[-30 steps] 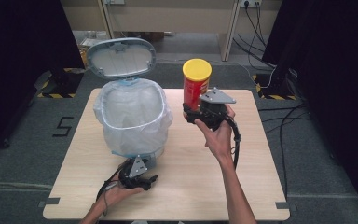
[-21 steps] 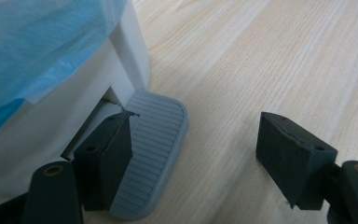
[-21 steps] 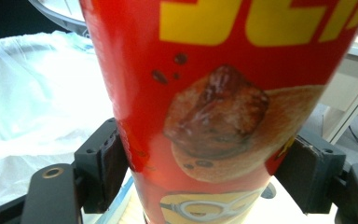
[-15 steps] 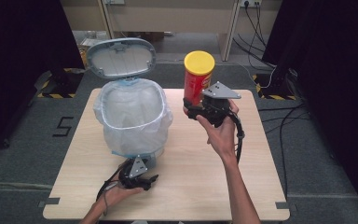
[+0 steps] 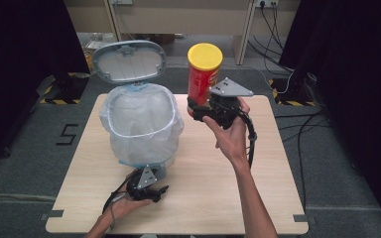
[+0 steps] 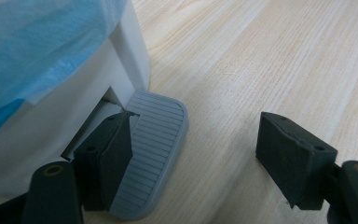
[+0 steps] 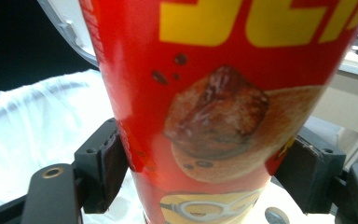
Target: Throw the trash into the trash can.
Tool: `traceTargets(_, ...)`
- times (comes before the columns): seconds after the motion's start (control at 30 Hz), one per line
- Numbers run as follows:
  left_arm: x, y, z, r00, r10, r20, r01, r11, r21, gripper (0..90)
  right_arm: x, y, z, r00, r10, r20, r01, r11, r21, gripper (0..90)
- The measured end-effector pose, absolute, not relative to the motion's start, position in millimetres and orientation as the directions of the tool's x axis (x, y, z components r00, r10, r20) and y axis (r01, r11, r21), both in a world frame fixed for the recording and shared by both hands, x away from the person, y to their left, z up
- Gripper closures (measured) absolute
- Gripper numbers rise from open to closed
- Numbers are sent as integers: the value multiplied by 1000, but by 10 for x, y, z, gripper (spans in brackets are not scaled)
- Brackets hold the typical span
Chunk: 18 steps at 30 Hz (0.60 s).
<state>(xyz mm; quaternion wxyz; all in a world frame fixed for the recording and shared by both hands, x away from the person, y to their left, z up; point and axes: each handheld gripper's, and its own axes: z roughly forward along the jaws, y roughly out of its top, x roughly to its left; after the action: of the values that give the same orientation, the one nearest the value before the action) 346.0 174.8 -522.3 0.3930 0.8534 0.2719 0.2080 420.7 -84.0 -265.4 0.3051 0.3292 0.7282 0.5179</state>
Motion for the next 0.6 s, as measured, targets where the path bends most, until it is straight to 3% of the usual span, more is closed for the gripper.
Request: traceTargets(0.6, 3457, 1744, -5227, 765, 631, 131, 308, -537, 785, 261, 4224, -427, -2456, -662, 742, -103, 135, 254, 958, 249)
